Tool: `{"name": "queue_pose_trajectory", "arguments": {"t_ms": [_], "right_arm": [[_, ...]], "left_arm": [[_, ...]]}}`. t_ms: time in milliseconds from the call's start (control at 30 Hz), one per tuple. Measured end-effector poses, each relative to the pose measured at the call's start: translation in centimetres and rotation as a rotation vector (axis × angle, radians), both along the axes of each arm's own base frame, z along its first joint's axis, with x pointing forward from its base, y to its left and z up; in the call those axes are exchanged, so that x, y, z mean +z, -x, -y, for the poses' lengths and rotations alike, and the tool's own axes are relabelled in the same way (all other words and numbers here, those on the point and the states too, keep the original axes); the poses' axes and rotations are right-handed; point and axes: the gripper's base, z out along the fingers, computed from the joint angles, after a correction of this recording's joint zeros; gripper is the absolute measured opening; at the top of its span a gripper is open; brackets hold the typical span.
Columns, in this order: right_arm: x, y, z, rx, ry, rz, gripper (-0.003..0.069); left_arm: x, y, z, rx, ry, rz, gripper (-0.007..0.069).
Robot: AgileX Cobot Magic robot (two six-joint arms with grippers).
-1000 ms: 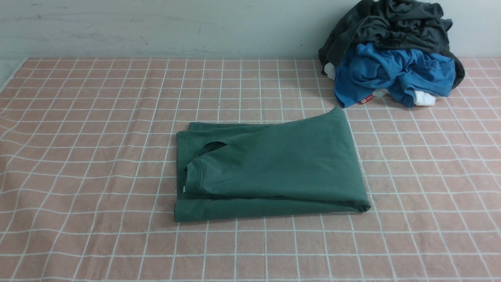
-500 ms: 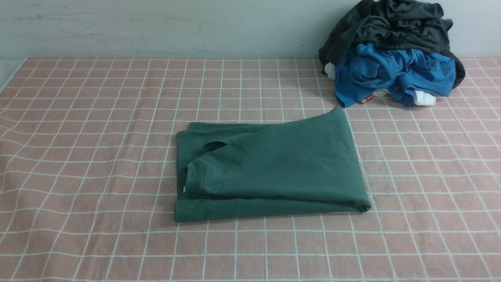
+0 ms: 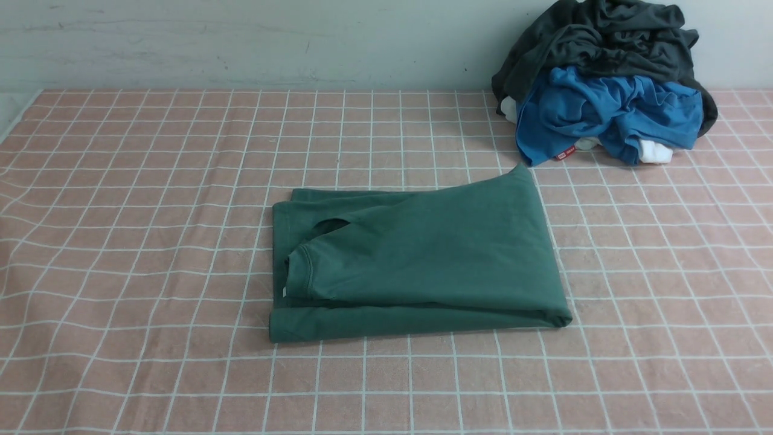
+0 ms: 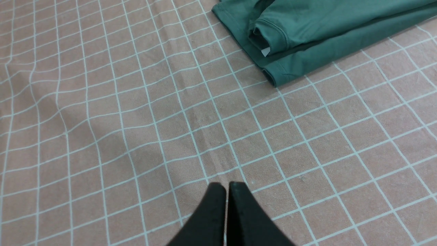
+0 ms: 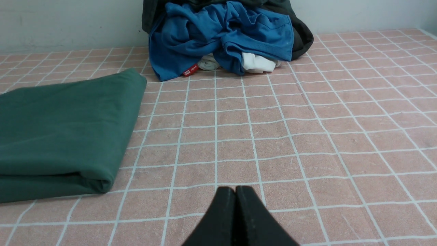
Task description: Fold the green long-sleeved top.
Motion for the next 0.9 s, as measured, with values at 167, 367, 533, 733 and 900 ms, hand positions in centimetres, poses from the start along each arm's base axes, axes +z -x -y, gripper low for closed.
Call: {"name": "queue_pose_trajectory", "arguments": {"t_ms": [167,367,533,733,900], "right_arm": [[0.0,0.0,0.0,0.001,0.004,0.000,-0.0014],[0.0,0.0,0.0,0.003,0.015,-0.001,-0.0014],[0.0,0.0,0.0,0.003,0.015,-0.001,-0.0014],[0.0,0.0,0.0,0.003,0.015,-0.001,-0.0014],[0.0,0.0,0.0,0.003,0.015,-0.001,-0.0014]], "left_arm": [[0.0,0.0,0.0,0.000,0.000,0.000,-0.0003],[0.0,0.0,0.0,0.000,0.000,0.000,-0.0003],[0.0,0.0,0.0,0.000,0.000,0.000,-0.0003],[-0.6,-0.3,-0.1,0.011,-0.014,-0.004,-0.0003],[-3.0,-2.6,-0.2,0.061,-0.010,0.207,-0.0003]]}}
